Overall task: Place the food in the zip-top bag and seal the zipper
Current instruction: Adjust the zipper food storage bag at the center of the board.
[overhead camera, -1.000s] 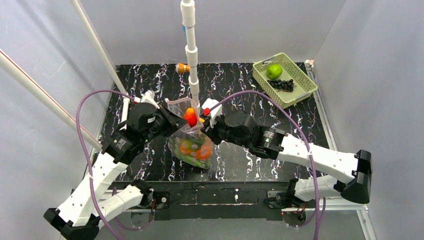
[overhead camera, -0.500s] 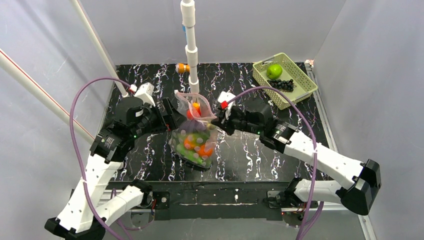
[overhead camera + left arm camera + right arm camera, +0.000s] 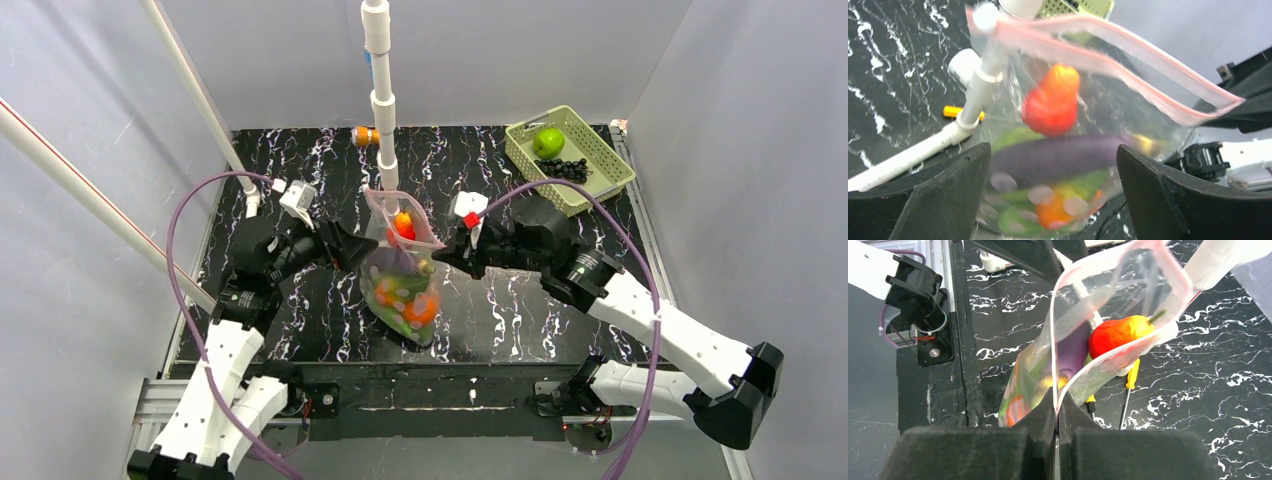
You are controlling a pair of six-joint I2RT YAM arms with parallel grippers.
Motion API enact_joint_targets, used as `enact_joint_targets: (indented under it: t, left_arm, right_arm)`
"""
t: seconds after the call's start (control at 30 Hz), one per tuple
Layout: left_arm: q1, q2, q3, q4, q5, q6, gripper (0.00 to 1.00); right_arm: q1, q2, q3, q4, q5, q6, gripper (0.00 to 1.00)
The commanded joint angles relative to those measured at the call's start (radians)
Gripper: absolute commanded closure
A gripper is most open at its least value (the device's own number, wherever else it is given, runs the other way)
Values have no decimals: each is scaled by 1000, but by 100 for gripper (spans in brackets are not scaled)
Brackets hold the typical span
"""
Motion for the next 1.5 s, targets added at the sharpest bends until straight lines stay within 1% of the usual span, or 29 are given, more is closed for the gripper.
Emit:
enact_joint_targets:
  t: [0.0, 0.1, 0.23, 0.3, 0.37, 0.47, 0.53, 0.67, 0.73, 0.8, 0.9, 1.0, 1.07, 1.1, 1.13, 1.17, 1.23, 1.27, 1.3, 1.33, 1.4, 1.47]
  left_arm:
    - [51, 45, -81, 399, 172, -139, 5]
    - [57, 106, -100, 512, 178, -159, 7]
    - [90, 129, -178, 775, 238, -247, 19]
    - [91, 123, -216, 855, 262, -281, 23]
    - [92, 92, -265, 905, 248, -301, 24]
    - [91, 54, -321, 915, 214, -291, 23]
    - [91, 59, -333, 923, 226, -296, 26]
    - [95, 114, -311, 978, 284, -340, 47]
    - [97, 131, -306, 1010, 290, -362, 61]
    - [100, 118, -302, 988, 283, -343, 75]
    - [102, 74, -273, 878, 276, -278, 89]
    - [102, 32, -229, 750, 283, -216, 94]
    - [102, 13, -187, 627, 302, -162, 97]
    - [102, 4, -167, 566, 307, -139, 100]
    - [102, -4, -151, 516, 310, -121, 100]
    - [102, -13, -144, 488, 312, -115, 100]
    - [102, -27, -136, 447, 295, -131, 100]
    - [102, -32, -128, 408, 272, -145, 100]
    - [102, -34, -120, 377, 252, -150, 100]
    - [102, -35, -114, 364, 249, -151, 100]
    - [102, -32, -104, 343, 249, -169, 100]
    - [102, -30, -92, 315, 246, -180, 100]
  right_arm:
    - [-8, -68, 9, 41, -27, -32, 99]
    - [-10, -74, 17, 45, -35, -31, 99]
    - [-14, -71, 42, 23, -40, -42, 99]
    - [-17, -77, 45, 21, -34, -44, 99]
    - [-25, -86, 35, 31, -29, -41, 99]
    - [-34, -91, 17, 49, -40, -28, 99]
    - [-35, -89, 13, 47, -52, -23, 99]
    - [-37, -95, 8, 39, -58, -15, 99]
    - [-37, -105, 7, 28, -60, -11, 99]
    - [-37, -118, 3, 12, -39, -10, 99]
    - [-37, -134, -9, -15, 42, -6, 99]
    - [-37, -140, 5, -68, 179, 2, 99]
    - [-36, -139, 24, -111, 274, 0, 98]
    - [-36, -136, 40, -135, 306, -7, 94]
    - [-36, -131, 58, -164, 324, -16, 87]
    - [-36, -119, 83, -201, 326, -26, 82]
    - [-32, -85, 151, -282, 326, -31, 80]
    - [-30, -70, 186, -314, 331, -25, 77]
    - [-28, -59, 216, -338, 328, -20, 71]
    - [-25, -52, 239, -352, 319, -19, 64]
    - [-14, -39, 283, -358, 282, -17, 46]
    - [10, -15, 333, -365, 245, -25, 32]
